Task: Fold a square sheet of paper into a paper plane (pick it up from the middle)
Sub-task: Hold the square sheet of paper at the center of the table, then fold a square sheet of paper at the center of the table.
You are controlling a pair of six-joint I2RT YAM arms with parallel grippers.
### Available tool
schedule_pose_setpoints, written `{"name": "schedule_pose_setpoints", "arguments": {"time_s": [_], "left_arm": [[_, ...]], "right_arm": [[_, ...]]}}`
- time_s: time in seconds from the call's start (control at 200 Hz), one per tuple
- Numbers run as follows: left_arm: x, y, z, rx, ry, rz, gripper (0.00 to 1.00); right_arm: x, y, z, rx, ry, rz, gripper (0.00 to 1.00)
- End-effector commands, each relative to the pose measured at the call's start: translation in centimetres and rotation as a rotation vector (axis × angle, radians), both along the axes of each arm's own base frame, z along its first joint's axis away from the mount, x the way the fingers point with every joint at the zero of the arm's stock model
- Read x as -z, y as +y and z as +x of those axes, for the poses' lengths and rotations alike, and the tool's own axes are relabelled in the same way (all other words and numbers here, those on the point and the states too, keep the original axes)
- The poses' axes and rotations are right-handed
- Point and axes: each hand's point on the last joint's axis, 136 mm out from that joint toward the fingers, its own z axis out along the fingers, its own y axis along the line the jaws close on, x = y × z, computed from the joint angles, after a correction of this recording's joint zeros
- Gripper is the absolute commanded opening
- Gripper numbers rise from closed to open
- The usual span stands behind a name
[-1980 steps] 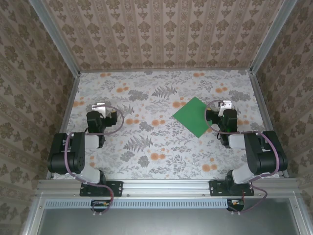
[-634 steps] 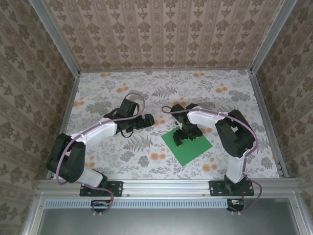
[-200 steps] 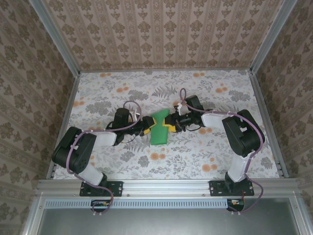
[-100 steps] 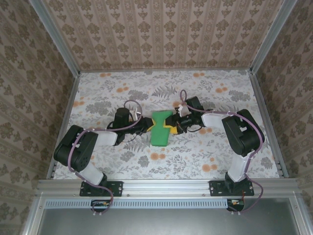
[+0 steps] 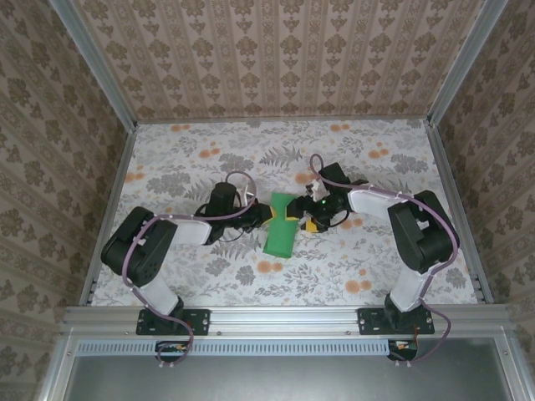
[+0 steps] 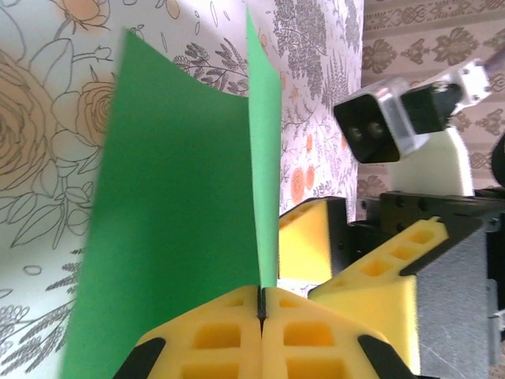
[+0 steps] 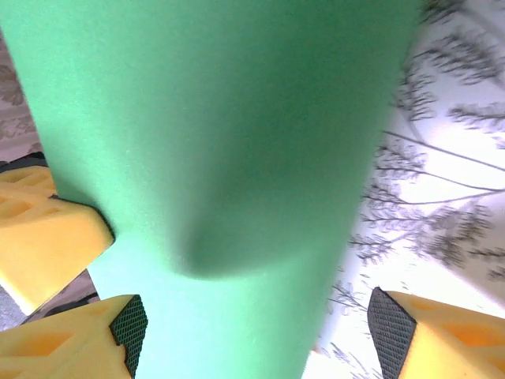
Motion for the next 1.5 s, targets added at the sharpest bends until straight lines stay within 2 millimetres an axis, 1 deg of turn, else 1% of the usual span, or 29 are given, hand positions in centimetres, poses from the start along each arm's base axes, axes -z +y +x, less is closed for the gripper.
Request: {"name": "schedule_pose_setpoints", "arguments": {"time_s": [0.0, 0.025, 0.055, 0.125, 0.29, 0.55, 0.695, 0.87, 1.045, 1.205, 1.275, 1.345, 1.405, 1.46, 1.495], "left_arm": [[0.4, -0.8, 0.7, 0.014, -0.009, 0.035, 0.02], [0.5, -0.9, 0.8, 0.015, -0.006, 0.037, 0.02], [0.8, -0.8, 1.3, -0.012, -0.011, 0.057, 0.02], [1.4, -0.9, 1.4, -0.011, 0.0, 0.079, 0.02], [2.9, -0.3, 1.5, -0.02, 0.025, 0.154, 0.02], [3.9, 1.8, 1.5, -0.019, 0.003, 0.3, 0.02], [3.9, 1.9, 1.5, 0.001, -0.018, 0.324, 0.02], [3.6, 1.6, 1.7, 0.025, -0.047, 0.326, 0.03], [3.1, 1.1, 1.7, 0.06, -0.09, 0.315, 0.07], [3.4, 1.0, 1.7, 0.068, -0.092, 0.32, 0.08], [3.4, 1.0, 1.7, 0.069, -0.089, 0.317, 0.1], [3.3, 0.9, 1.6, 0.065, -0.074, 0.314, 0.14], [3.0, 0.9, 1.6, 0.067, -0.067, 0.314, 0.2], [2.8, 1.3, 1.6, 0.048, -0.06, 0.346, 0.25], [2.6, 1.7, 1.7, 0.035, -0.057, 0.366, 0.29]], "right_arm": [[0.0, -1.9, 0.1, 0.037, -0.036, -0.097, 0.78], [0.1, -2.1, 0.1, 0.043, -0.034, -0.104, 0.78], [0.2, -2.1, 0.1, 0.048, -0.035, -0.106, 0.77], [0.4, -2.0, 0.2, 0.067, -0.032, -0.094, 0.76], [1.0, -1.5, 0.4, 0.08, -0.021, -0.073, 0.74], [1.5, -0.6, 0.4, 0.046, -0.005, -0.09, 0.7], [1.4, 0.1, 0.4, 0.016, -0.011, -0.103, 0.68], [2.1, 0.8, 0.3, -0.002, 0.005, -0.132, 0.65], [2.8, 1.1, 0.5, 0.002, 0.008, -0.145, 0.61], [3.6, 1.0, 0.6, 0.008, 0.022, -0.17, 0.57], [4.1, 0.7, 0.5, 0.011, 0.033, -0.191, 0.56], [4.8, 0.4, 0.3, 0.015, 0.045, -0.218, 0.53], [5.5, 0.1, 0.2, 0.022, 0.058, -0.238, 0.52], [6.0, -0.2, 0.0, 0.027, 0.067, -0.258, 0.51], [6.4, -0.5, -0.1, 0.03, 0.075, -0.276, 0.5]]}}
